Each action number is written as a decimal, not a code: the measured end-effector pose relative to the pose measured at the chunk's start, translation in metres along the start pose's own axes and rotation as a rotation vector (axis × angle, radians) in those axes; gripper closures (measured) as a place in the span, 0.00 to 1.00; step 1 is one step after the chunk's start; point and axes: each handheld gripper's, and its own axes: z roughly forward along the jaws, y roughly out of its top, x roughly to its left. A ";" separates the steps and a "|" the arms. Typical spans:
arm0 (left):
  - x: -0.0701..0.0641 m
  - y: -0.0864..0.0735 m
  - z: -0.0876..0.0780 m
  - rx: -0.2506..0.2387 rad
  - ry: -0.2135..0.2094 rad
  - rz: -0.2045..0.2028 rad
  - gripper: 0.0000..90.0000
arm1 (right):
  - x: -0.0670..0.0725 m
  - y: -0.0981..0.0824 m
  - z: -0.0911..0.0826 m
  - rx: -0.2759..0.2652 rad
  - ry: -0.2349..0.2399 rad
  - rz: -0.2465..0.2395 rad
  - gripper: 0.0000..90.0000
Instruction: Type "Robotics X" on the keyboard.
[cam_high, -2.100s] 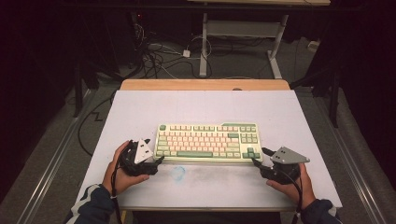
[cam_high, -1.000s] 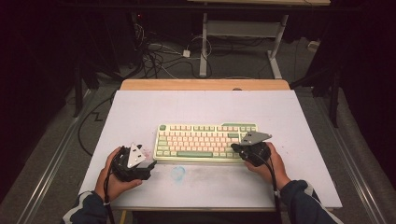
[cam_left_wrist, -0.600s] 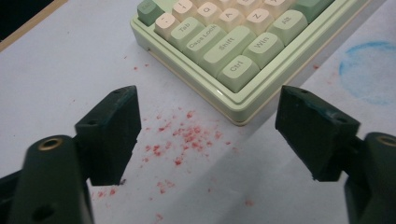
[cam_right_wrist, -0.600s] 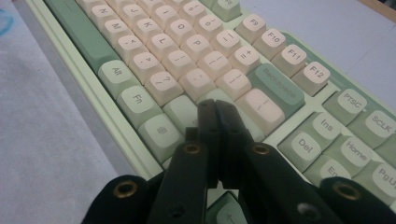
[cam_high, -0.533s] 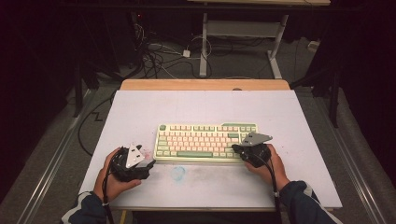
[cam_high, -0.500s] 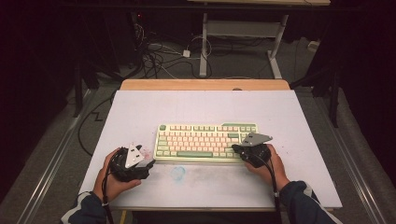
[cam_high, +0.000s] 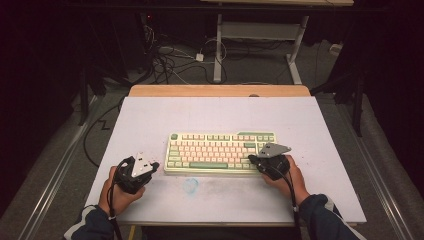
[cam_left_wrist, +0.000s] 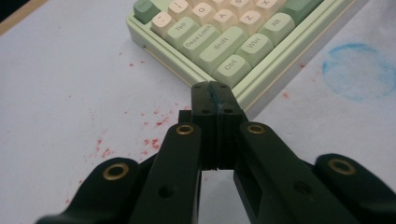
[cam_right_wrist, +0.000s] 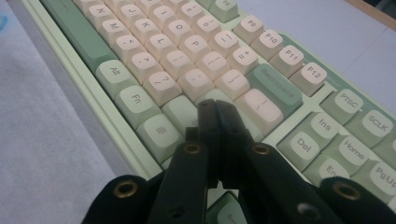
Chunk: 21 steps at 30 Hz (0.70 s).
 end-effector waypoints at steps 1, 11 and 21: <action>-0.001 0.001 0.000 0.004 -0.003 -0.004 0.97 | 0.000 0.000 0.000 0.000 0.000 0.000 1.00; -0.010 0.010 0.007 0.011 -0.030 -0.007 0.97 | 0.000 0.000 0.000 0.000 -0.001 0.000 1.00; -0.021 0.025 0.027 0.021 -0.081 -0.017 0.97 | 0.000 0.000 0.000 -0.001 -0.006 -0.007 1.00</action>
